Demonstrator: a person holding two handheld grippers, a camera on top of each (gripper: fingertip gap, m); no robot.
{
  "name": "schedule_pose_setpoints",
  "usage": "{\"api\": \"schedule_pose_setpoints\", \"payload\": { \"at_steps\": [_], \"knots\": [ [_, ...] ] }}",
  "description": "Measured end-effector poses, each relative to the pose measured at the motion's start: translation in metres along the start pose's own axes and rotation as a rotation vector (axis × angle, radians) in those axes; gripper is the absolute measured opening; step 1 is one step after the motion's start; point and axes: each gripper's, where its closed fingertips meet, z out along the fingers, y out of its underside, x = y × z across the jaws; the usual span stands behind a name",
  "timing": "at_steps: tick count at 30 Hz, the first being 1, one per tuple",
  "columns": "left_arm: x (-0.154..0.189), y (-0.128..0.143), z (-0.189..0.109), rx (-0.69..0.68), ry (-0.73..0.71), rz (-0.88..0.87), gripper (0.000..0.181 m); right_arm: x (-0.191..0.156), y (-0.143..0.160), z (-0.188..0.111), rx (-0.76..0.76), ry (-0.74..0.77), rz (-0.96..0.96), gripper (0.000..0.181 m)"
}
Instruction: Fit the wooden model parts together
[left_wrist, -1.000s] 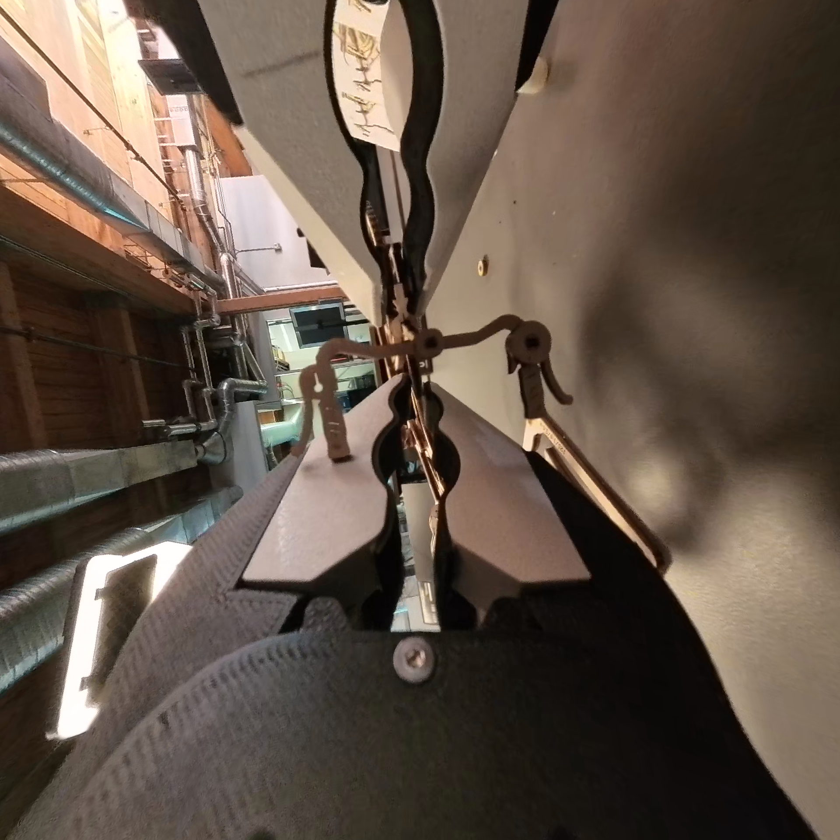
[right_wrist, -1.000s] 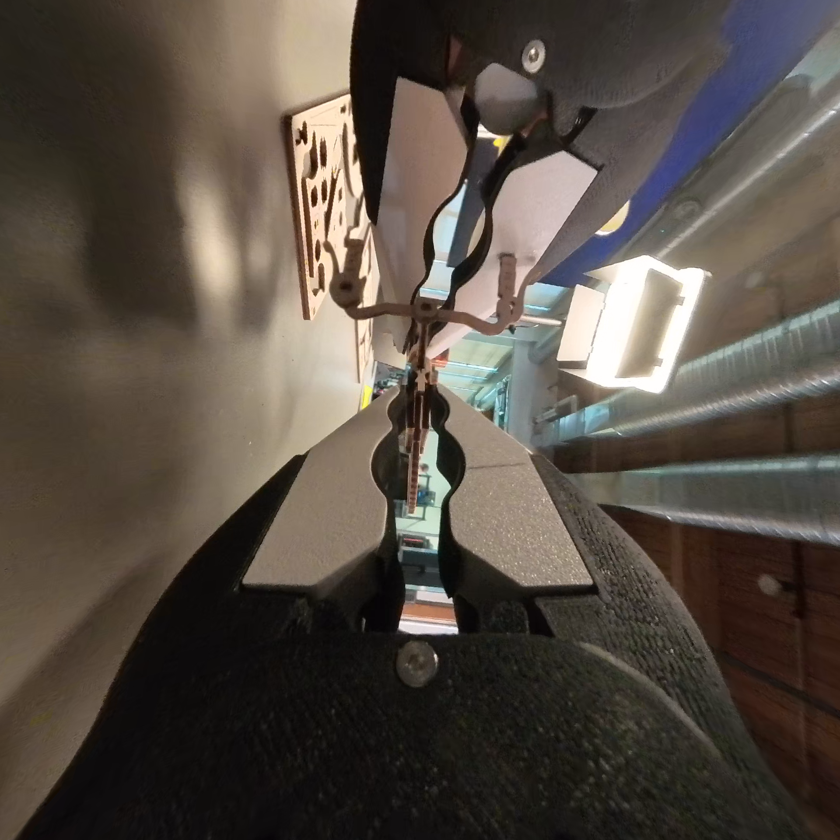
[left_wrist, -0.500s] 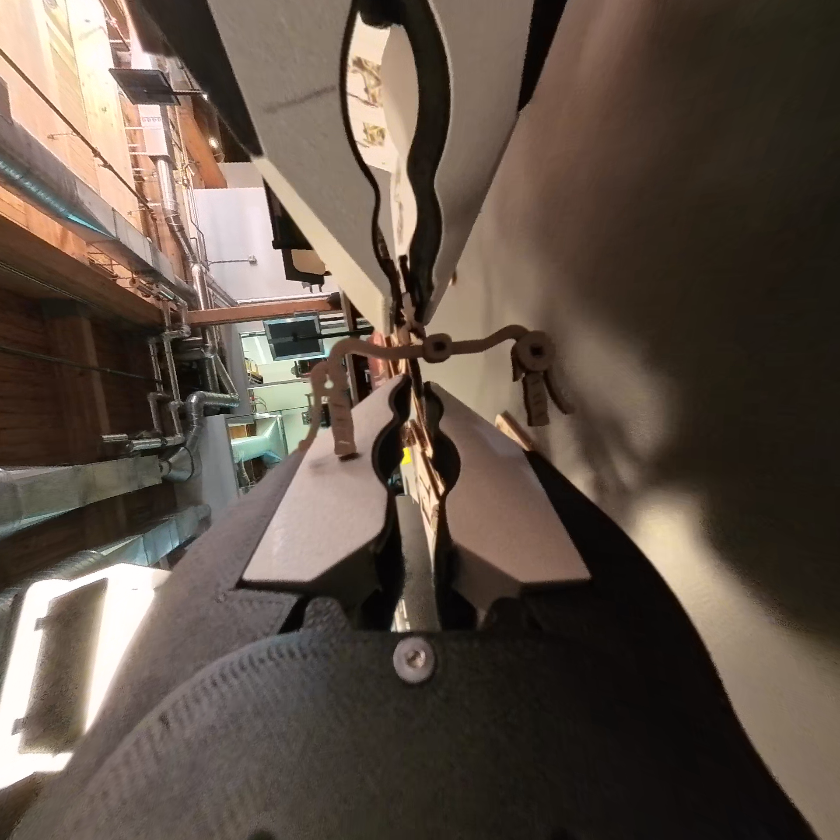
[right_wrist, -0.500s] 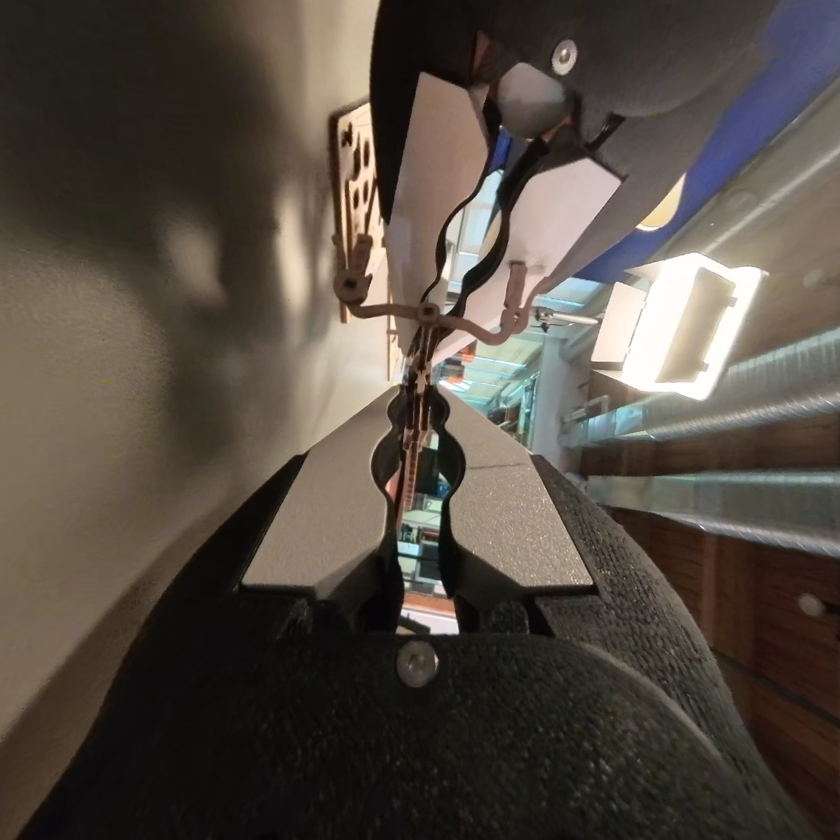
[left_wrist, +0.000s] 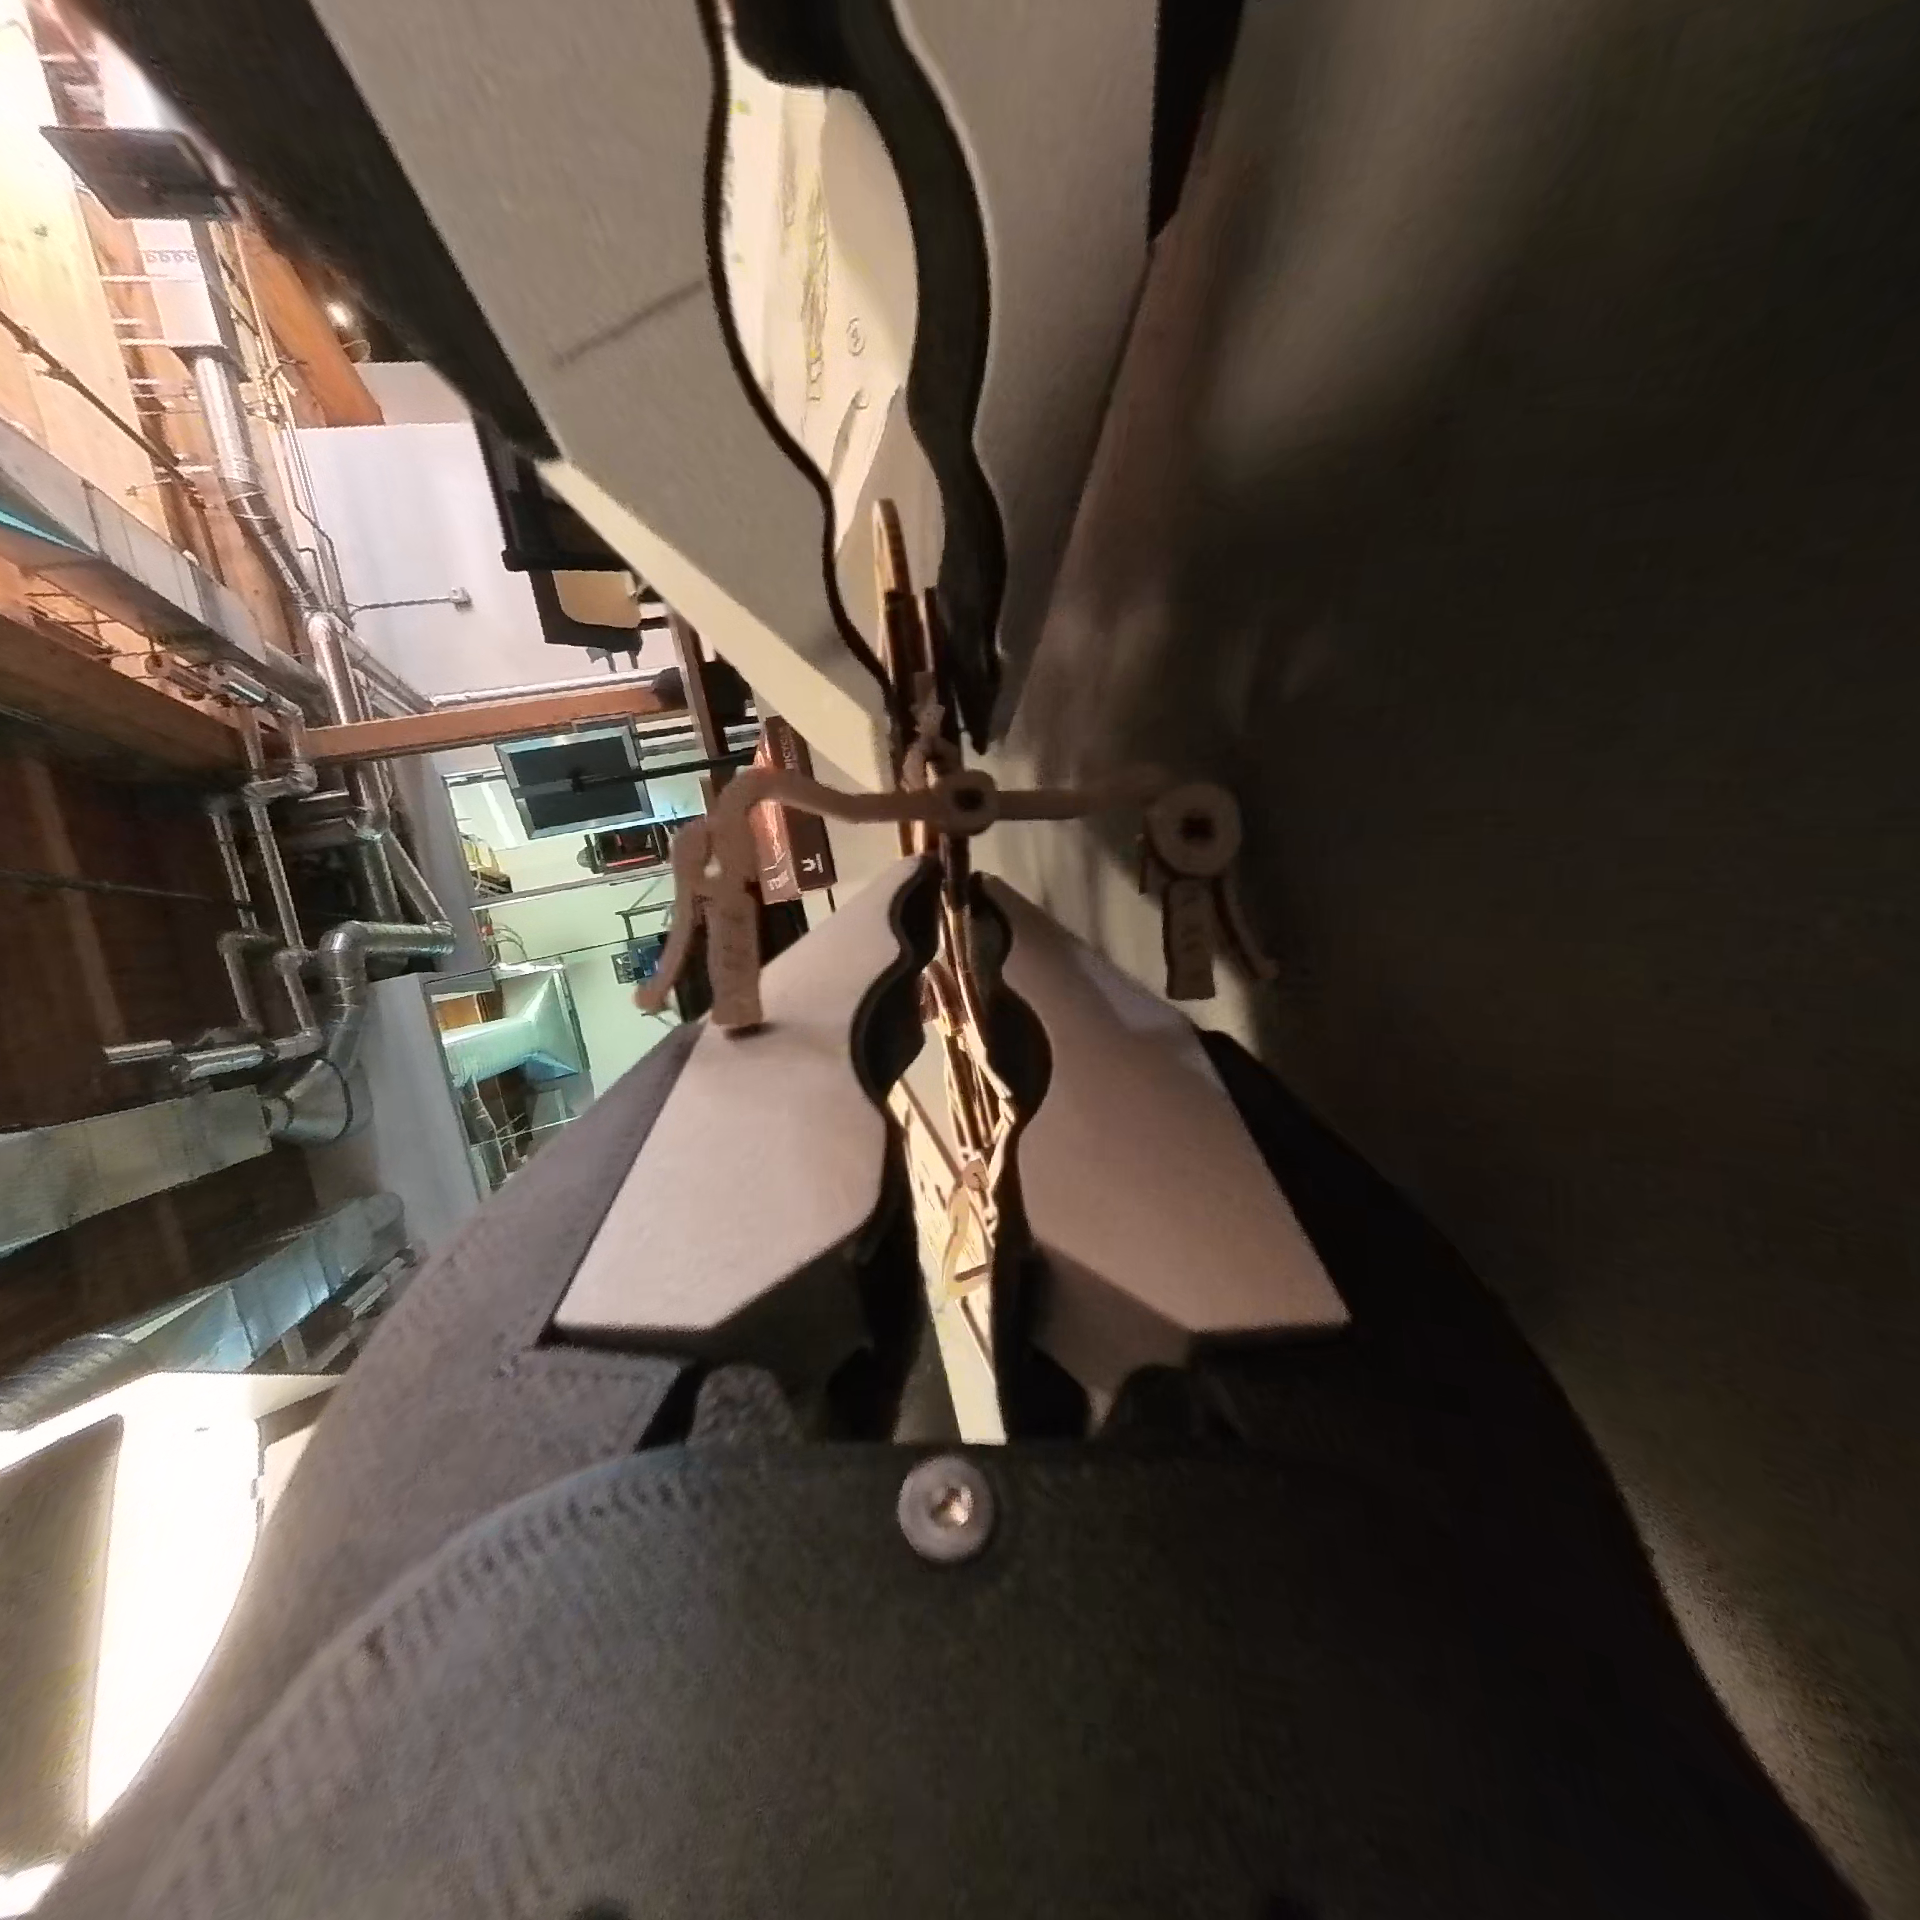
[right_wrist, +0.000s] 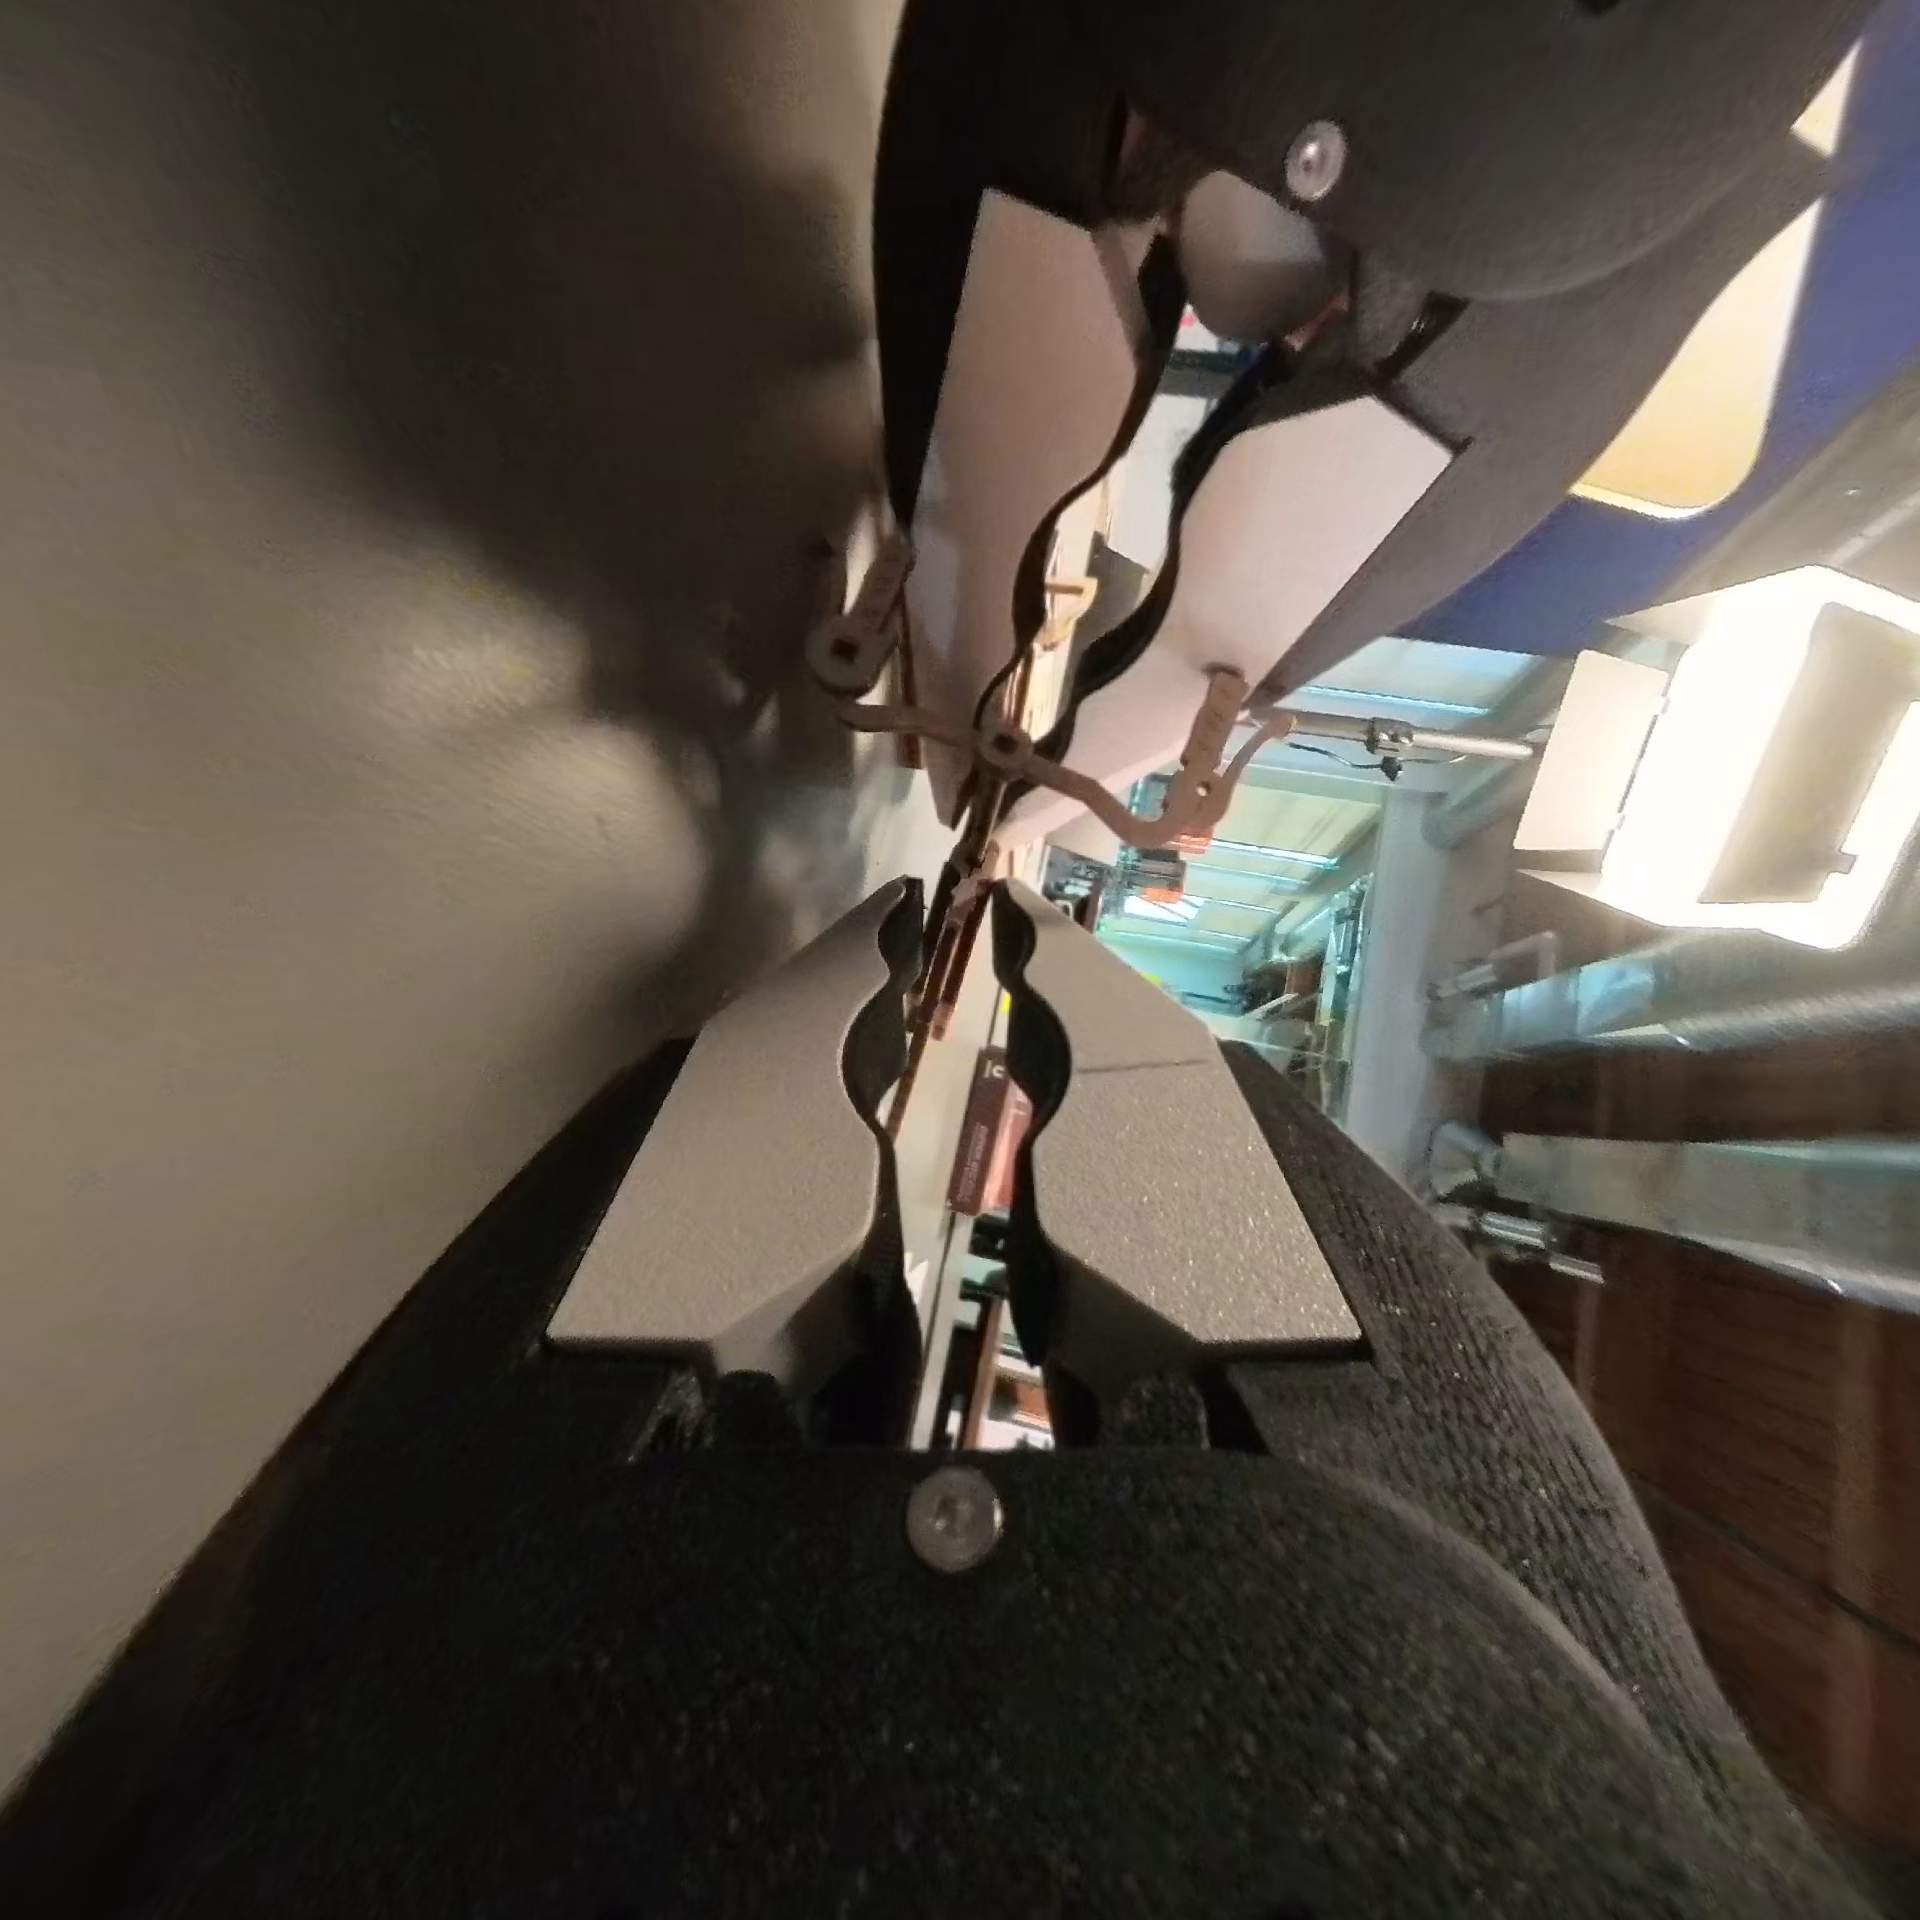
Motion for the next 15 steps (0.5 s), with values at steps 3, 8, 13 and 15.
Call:
{"api": "schedule_pose_setpoints", "payload": {
  "at_steps": [3,8,13,15],
  "knots": [
    [0.0009,0.0000,0.0007,-0.004,0.000,0.005,0.003,-0.0003,0.0009,0.0005,0.000,0.002,0.002,0.011],
    [-0.0018,0.0009,0.0006,-0.004,-0.021,-0.023,0.003,0.0046,0.0027,0.0003,-0.008,0.029,-0.004,0.009],
    [-0.0047,0.0012,0.0005,0.000,-0.043,-0.045,0.003,0.0084,0.0032,-0.0009,-0.010,0.049,-0.001,0.009],
    [-0.0052,0.0010,0.0003,0.003,-0.048,-0.058,0.003,0.0085,0.0029,-0.0011,-0.010,0.050,0.004,0.009]
  ]
}}
